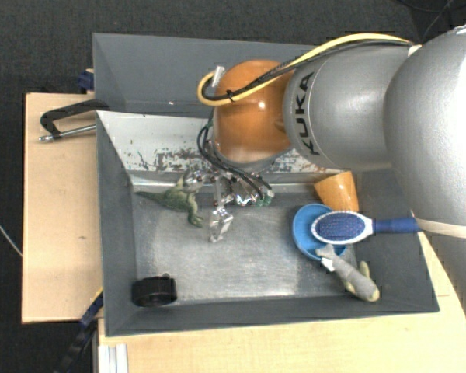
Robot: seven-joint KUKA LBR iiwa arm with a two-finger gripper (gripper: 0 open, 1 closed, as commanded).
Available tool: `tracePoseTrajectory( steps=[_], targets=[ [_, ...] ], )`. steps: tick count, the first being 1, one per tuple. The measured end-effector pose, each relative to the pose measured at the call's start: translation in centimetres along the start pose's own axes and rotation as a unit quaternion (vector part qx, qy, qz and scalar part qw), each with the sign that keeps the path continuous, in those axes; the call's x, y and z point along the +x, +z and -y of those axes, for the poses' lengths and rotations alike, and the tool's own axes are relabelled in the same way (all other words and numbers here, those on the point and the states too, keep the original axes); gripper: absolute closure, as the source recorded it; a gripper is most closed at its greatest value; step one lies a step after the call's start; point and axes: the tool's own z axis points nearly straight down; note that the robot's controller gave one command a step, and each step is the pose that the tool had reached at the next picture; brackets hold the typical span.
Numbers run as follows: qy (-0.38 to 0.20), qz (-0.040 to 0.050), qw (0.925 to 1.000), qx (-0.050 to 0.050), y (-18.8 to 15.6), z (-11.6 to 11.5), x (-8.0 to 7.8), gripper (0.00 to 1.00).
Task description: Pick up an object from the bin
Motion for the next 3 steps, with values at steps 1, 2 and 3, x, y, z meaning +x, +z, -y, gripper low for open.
tracePoseTrajectory(
  steps=[1,2,3],
  targets=[
    [-0.112,-0.0006,0.9937,0.000,-0.9,4.5,1.5,0.00],
    [-0.043,0.0001,0.9991,-0.002,2.8,6.4,3.8,0.00],
    [-0.043,-0.0010,0.9991,-0.001,2.6,6.3,3.6,0.00]
  ],
)
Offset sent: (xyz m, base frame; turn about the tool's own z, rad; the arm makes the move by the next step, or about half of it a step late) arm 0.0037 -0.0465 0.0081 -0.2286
